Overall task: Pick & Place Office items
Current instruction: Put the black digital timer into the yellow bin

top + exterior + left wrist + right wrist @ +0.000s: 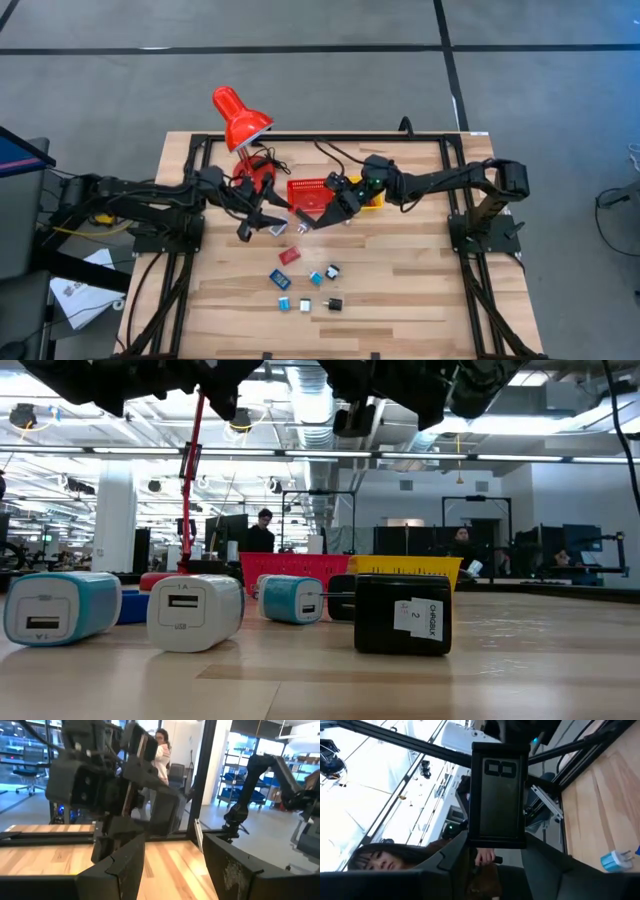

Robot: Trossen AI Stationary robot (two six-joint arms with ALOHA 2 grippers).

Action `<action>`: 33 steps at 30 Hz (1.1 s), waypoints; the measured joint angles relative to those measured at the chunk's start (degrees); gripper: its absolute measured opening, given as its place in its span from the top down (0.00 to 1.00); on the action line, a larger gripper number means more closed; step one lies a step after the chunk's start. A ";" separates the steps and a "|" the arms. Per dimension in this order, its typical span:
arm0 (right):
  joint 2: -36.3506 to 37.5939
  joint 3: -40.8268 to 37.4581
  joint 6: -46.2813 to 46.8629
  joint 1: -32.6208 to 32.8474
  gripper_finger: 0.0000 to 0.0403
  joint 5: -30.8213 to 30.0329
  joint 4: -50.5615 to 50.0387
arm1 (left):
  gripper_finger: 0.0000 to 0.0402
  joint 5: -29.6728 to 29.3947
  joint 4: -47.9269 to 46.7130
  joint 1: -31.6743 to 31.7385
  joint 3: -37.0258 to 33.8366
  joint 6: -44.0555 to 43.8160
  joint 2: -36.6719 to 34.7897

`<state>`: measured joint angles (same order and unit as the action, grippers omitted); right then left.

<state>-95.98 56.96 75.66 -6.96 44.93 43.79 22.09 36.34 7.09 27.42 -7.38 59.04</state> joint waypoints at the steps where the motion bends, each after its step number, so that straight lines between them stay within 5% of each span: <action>1: 0.00 0.18 0.00 -0.01 0.64 0.00 -0.03 | 0.51 -0.02 0.00 0.00 0.00 0.64 0.41; 33: -0.02 1.08 -0.16 0.27 0.63 -0.39 -3.09 | 0.51 2.14 9.39 0.00 4.07 2.10 9.74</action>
<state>-96.01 58.04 75.50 -6.69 44.53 40.70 24.23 45.73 7.09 31.48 -5.28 68.78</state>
